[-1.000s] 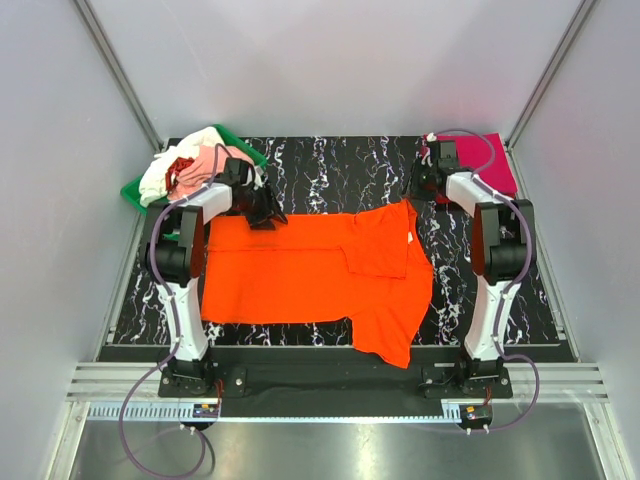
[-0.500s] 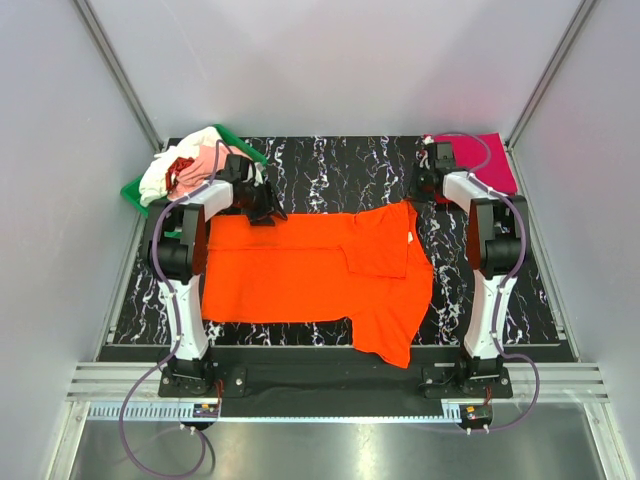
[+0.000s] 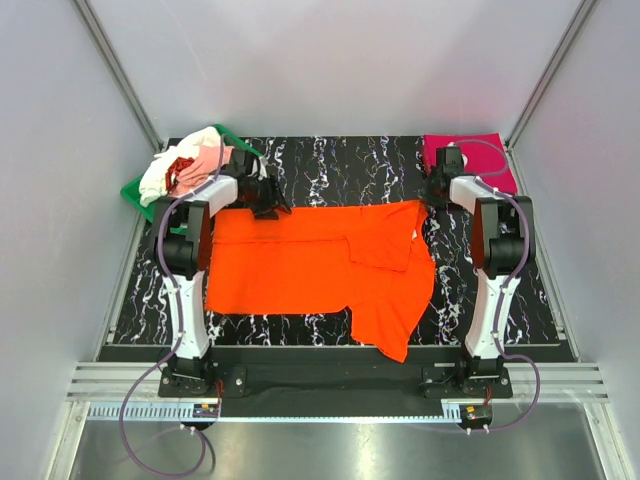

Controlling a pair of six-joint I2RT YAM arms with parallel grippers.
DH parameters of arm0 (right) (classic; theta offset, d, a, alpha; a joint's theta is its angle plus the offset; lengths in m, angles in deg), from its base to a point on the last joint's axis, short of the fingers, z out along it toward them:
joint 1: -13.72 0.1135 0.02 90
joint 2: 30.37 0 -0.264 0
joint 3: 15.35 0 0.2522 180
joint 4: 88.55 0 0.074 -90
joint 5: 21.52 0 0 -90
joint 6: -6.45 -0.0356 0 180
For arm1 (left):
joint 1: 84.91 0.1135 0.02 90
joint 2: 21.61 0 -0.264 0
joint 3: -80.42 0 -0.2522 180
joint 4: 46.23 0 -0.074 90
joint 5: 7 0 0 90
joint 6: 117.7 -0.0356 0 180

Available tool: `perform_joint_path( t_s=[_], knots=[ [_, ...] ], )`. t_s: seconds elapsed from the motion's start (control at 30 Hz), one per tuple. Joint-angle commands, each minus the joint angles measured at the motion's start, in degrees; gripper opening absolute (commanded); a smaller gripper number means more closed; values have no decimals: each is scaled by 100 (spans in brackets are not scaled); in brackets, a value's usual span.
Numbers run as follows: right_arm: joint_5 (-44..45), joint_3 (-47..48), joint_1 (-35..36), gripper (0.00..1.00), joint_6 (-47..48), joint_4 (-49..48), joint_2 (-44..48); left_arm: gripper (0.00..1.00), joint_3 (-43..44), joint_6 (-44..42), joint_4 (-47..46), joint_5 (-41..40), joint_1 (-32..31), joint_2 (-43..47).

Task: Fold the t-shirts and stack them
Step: Fold the tshirt

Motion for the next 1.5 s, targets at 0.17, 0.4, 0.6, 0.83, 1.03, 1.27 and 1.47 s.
perform_joint_path(
  t_s=[0.17, 0.4, 0.6, 0.83, 1.03, 1.27, 1.47],
  knots=[
    [-363, -6, -33, 25, 74, -166, 848, 59, 446, -20, 6, -93, -129, 429],
    [-461, -549, -24, 38, -593, 863, 1938, 60, -10, 76, 103, -339, -541, 1492],
    [-1146, -2375, 28, 33, -1622, 907, 2906, 58, -1028, 409, -834, 292, -1498, 1801],
    [-1157, -3310, 652, 32, -2281, 696, 3486, 52, -1171, 595, -1374, 408, -2342, 1336],
    [-814, -3741, 758, 32, -2615, 556, 3557, 53, -1188, 604, -1347, 48, -2634, 1089],
    [-681, -4057, 846, 33, -2730, 530, 3794, 54, -1224, 595, -1339, -41, -2713, 1019],
    [-664, -4145, 908, 34, -2835, 503, 3803, 53, -1119, 621, -1347, -32, -2792, 817]
  ],
)
